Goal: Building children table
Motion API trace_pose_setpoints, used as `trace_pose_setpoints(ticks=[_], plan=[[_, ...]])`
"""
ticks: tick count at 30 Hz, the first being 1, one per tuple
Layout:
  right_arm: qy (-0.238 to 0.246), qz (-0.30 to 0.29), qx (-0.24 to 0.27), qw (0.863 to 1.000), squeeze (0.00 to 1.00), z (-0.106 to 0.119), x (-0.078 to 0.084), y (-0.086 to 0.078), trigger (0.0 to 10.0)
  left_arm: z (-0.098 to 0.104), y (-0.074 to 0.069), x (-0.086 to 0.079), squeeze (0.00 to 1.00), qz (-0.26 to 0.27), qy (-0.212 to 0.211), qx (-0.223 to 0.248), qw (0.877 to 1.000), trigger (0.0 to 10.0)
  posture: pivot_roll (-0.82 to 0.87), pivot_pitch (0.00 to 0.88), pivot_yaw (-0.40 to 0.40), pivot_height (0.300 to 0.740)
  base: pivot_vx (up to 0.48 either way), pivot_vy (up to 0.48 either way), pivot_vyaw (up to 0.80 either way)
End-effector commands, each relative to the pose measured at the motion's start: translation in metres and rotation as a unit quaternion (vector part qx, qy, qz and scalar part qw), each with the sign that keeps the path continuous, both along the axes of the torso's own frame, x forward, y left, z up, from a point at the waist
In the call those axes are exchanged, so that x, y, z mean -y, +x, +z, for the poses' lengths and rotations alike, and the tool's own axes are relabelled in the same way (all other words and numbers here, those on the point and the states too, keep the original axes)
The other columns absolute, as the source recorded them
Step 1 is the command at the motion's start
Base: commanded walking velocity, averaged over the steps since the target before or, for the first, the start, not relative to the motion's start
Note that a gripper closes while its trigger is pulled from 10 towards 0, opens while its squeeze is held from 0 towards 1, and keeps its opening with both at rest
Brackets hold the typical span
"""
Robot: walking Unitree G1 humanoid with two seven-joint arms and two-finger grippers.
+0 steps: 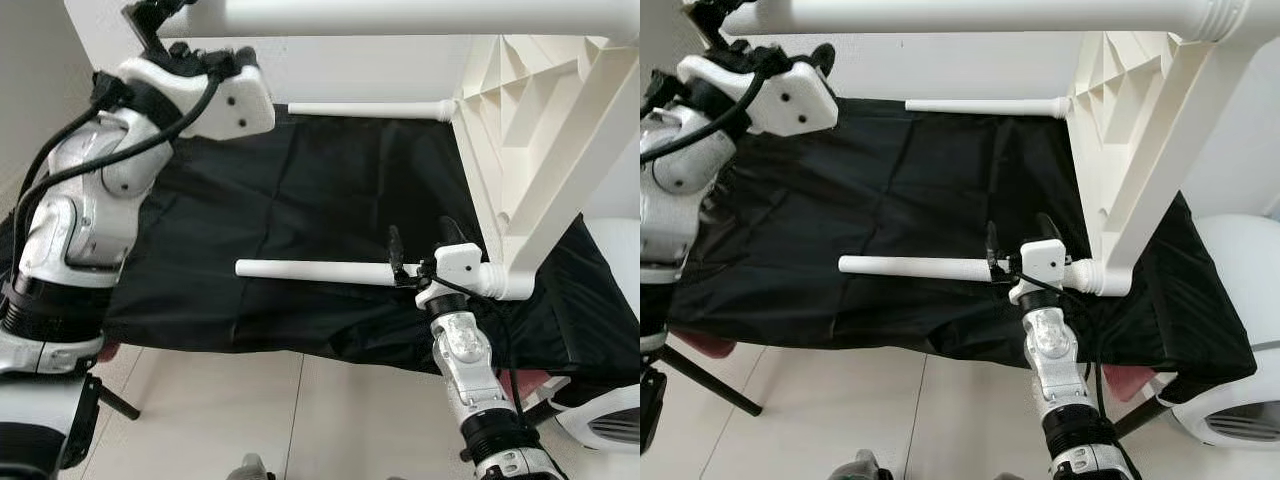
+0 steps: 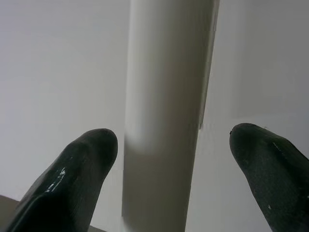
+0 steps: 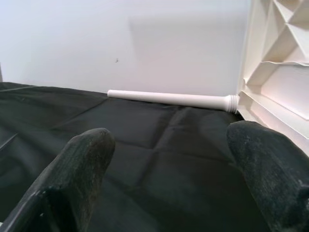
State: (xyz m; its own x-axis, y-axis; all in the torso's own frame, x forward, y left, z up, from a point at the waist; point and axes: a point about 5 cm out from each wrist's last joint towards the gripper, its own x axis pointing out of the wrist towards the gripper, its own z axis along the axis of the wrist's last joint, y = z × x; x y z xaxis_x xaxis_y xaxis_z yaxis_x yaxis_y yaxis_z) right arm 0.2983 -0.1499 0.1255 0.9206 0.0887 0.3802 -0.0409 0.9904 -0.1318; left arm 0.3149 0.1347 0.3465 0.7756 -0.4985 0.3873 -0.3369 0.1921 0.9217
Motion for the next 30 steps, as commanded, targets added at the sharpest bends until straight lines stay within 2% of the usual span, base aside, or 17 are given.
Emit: trace_pose_setpoints(ticks=[1, 2, 7, 8, 9, 10, 11, 22, 25, 27, 29, 30], plan=[[0.0, -0.006, 0.002, 1.0, 0.0, 0.0, 0.001, -0.002, 10.0, 0.001, 0.004, -0.002, 0.0, 0.016, 0.014, 0.005, 1.0, 10.0, 0.07, 0.004, 0.046, 0.74, 0.0, 0.0, 0.0], [0.004, -0.012, 0.003, 1.0, 0.0, -0.001, 0.002, -0.005, 10.0, 0.003, 0.009, -0.006, 0.0, 0.033, 0.02, 0.008, 0.999, 10.0, 0.07, 0.001, 0.048, 0.74, 0.0, 0.0, 0.0], [0.007, -0.015, 0.002, 1.0, 0.0, -0.001, 0.002, -0.006, 10.0, 0.006, 0.011, -0.008, 0.0, 0.037, 0.02, 0.01, 0.999, 10.0, 0.06, 0.0, 0.051, 0.74, 0.0, 0.0, 0.0], [0.008, -0.016, 0.002, 1.0, 0.0, -0.001, 0.002, -0.006, 10.0, 0.006, 0.011, -0.009, 0.0, 0.037, 0.018, 0.009, 0.999, 9.6, 0.06, 0.0, 0.051, 0.74, 0.0, 0.0, 0.0], [0.009, -0.017, 0.003, 1.0, 0.0, -0.001, 0.002, -0.006, 10.0, 0.008, 0.012, -0.01, 0.14, 0.04, 0.015, 0.012, 0.999, 0.0, 0.06, 0.0, 0.051, 0.74, 0.0, 0.0, 0.0], [0.009, -0.017, 0.003, 1.0, 0.0, -0.001, 0.002, -0.006, 10.0, 0.008, 0.012, -0.01, 0.14, 0.04, 0.015, 0.012, 0.999, 0.0, 0.06, 0.0, 0.051, 0.74, 0.0, 0.0, 0.0], [0.01, -0.018, 0.003, 1.0, 0.0, 0.0, 0.002, -0.006, 10.0, 0.009, 0.011, -0.012, 0.23, 0.041, 0.01, 0.013, 0.999, 0.0, 0.06, 0.0, 0.049, 0.74, 0.0, 0.0, 0.0], [0.012, -0.02, -0.002, 1.0, 0.0, -0.002, 0.002, -0.007, 10.0, 0.009, 0.007, -0.022, 0.27, 0.054, -0.004, 0.01, 0.998, 0.0, 0.07, 0.0, 0.041, 0.74, 0.0, 0.0, 0.0], [0.017, -0.015, -0.007, 1.0, 0.0, -0.004, 0.0, -0.009, 10.0, 0.006, 0.008, -0.03, 0.27, 0.067, -0.011, 0.002, 0.998, 0.0, 0.07, 0.0, 0.041, 0.74, 0.0, 0.0, 0.0], [0.034, -0.001, -0.025, 0.999, 0.0, -0.011, -0.004, -0.017, 10.0, 0.002, 0.007, -0.044, 0.26, 0.093, -0.024, -0.008, 0.995, 0.0, 0.06, 0.0, 0.044, 0.74, 0.0, 0.0, 0.0], [0.034, -0.001, -0.025, 0.999, 0.0, -0.011, -0.004, -0.017, 10.0, 0.002, 0.007, -0.044, 0.26, 0.093, -0.024, -0.008, 0.995, 0.0, 0.06, 0.0, 0.044, 0.74, 0.0, 0.0, 0.0], [0.039, 0.014, -0.04, 0.998, 0.0, -0.018, -0.005, -0.024, 10.0, 0.0, 0.007, -0.053, 0.27, 0.108, -0.032, -0.011, 0.994, 0.0, 0.06, 0.0, 0.046, 0.74, 0.0, 0.0, 0.0]])
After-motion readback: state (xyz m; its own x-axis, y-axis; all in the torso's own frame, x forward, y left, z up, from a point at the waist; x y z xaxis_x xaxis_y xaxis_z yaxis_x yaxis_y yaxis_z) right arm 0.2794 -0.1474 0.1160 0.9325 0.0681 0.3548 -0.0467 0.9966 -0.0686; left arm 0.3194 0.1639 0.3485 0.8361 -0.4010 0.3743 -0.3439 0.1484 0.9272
